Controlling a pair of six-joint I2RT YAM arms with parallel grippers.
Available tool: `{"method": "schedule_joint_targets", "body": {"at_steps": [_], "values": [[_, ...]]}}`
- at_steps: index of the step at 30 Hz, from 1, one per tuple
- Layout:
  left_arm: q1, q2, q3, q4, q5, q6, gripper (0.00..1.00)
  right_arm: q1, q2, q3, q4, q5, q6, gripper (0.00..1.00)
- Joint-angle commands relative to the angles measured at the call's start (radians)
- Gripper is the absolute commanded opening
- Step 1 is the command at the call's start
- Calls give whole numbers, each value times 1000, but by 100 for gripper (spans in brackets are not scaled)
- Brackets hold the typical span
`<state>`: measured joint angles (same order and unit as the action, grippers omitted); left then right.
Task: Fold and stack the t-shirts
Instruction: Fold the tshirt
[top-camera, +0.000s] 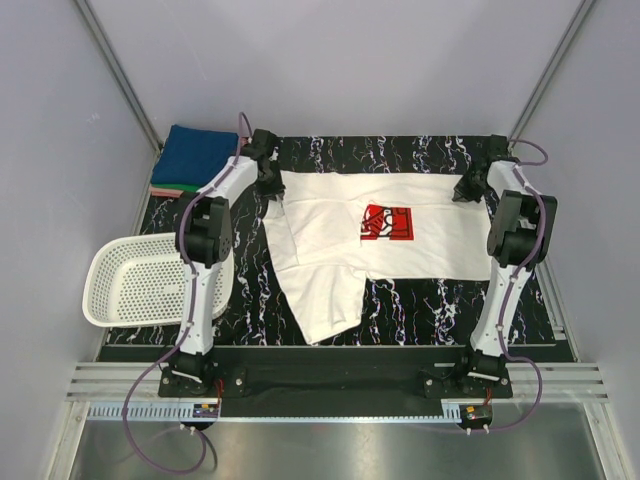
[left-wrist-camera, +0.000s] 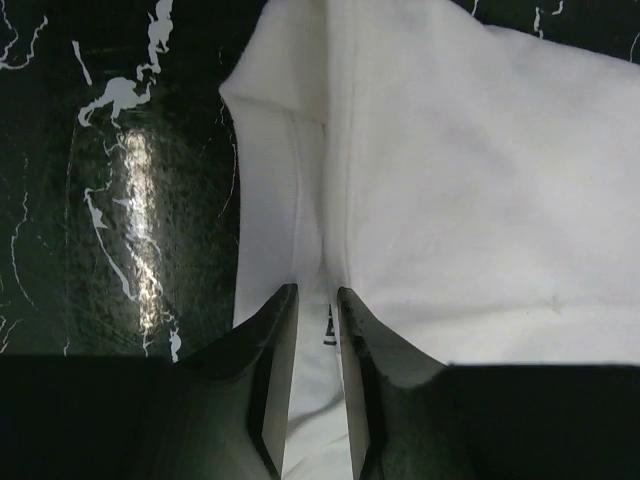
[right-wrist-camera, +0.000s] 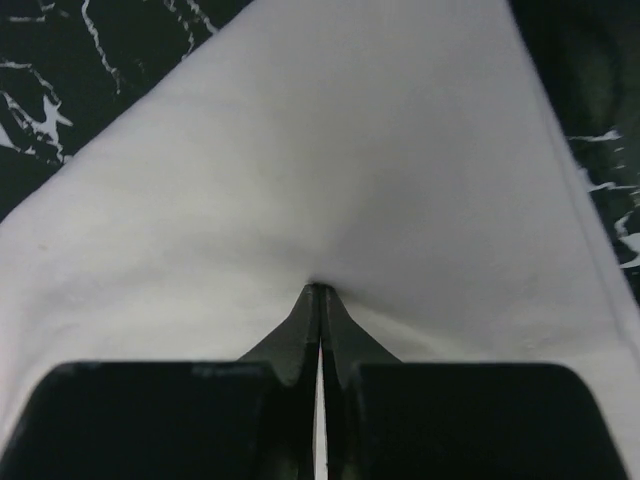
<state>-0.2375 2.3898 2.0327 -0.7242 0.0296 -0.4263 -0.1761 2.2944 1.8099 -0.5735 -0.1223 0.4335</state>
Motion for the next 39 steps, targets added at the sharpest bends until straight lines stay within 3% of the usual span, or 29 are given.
{"method": "schedule_joint_targets", "body": {"at_steps": [1, 7, 16, 20, 23, 24, 26, 27, 29, 31, 34, 39], "values": [[-8, 49, 64, -47, -20, 15, 28, -13, 57, 92, -95, 116, -65, 2], [-2, 97, 132, -72, -57, 32, 29, -29, 158, 232, -190, 224, -99, 1], [9, 140, 247, -41, 7, 35, 32, -51, 122, 244, -62, 60, -73, 9], [12, 17, 216, 32, 84, 49, 35, -51, 91, 287, -91, 24, -65, 15], [12, -172, 67, 118, 137, 46, 40, -51, -21, 232, -77, 9, -35, 25], [10, -216, 38, 127, 150, 49, 43, -51, -51, 215, -72, -17, -26, 34], [3, -337, -24, 117, 185, 78, 43, -51, -150, 158, -83, -57, 11, 41], [-9, -380, -55, 115, 203, 92, 44, -51, -185, 82, -86, -94, 34, 48], [-35, -526, -152, 147, 234, 144, 44, -45, -320, -74, -43, -155, 147, 54], [-124, -633, -322, 172, 185, 205, 46, -30, -451, -278, 1, -130, 197, 66], [-271, -832, -500, 146, 9, 235, 47, 1, -594, -443, -34, -71, 191, 70], [-422, -1018, -822, 181, 6, 74, 47, 169, -745, -647, -91, -70, 139, 67]]}}
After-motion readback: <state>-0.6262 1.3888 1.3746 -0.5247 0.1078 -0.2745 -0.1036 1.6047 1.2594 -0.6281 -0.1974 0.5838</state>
